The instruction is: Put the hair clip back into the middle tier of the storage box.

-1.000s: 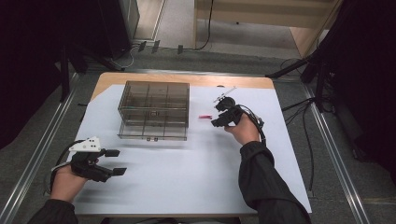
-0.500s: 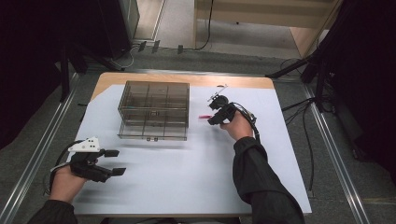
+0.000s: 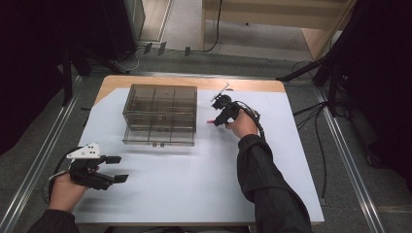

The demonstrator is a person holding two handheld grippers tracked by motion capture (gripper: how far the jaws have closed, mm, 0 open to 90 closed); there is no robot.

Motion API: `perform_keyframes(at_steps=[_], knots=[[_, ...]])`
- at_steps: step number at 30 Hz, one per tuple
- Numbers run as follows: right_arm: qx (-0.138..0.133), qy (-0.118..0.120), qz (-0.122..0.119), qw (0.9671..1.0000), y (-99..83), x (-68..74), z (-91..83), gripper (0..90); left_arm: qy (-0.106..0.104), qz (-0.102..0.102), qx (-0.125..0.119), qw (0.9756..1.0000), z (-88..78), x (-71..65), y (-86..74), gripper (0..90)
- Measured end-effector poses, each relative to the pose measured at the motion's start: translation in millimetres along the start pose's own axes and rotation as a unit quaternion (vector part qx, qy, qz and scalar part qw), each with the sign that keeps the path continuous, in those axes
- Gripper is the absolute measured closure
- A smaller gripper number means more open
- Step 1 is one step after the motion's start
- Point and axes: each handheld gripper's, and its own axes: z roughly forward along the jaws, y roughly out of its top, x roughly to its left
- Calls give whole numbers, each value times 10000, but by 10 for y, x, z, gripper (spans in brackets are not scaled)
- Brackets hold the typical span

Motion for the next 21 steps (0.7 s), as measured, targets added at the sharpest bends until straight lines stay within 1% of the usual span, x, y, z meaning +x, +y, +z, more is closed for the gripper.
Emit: perform_keyframes(at_steps=[1, 3, 5, 6, 10, 11, 12, 16, 18, 19, 20, 21], knots=[[72, -10, -20, 10000, 19, 0, 15, 547, 13, -15, -19, 10000, -5, 0, -4, 222], [92, -15, -6, 10000, 37, 3, 33, 545, 13, -17, -14, 10000, -12, 1, -6, 222], [184, -26, -17, 9998, 72, 2, 73, 545, 23, -32, -46, 10000, -20, 0, -17, 222], [181, -26, -48, 9998, 81, -2, 84, 544, 19, -34, -37, 10000, -22, 1, -20, 222], [101, 95, 69, 9999, 104, -30, 118, 544, 20, -36, -33, 10000, -28, -1, -28, 222], [101, 95, 69, 9999, 104, -30, 118, 544, 20, -36, -33, 10000, -28, -1, -28, 222], [157, 96, 43, 9998, 119, -36, 118, 547, 30, -37, -28, 10000, -33, -3, -32, 222], [238, 123, -38, 9996, 149, -15, 121, 605, 34, -46, -26, 10000, -39, -4, -37, 222], [268, 155, -55, 9995, 158, -10, 120, 652, 38, -42, -25, 10000, -41, -6, -39, 222], [268, 155, -55, 9995, 158, -10, 120, 652, 38, -42, -25, 10000, -41, -6, -39, 222], [284, 186, -27, 9994, 161, 4, 117, 696, 43, -37, -15, 10000, -42, -7, -40, 222], [290, 203, -2, 9994, 161, 7, 116, 712, 43, -37, -15, 10000, -42, -7, -40, 222]])
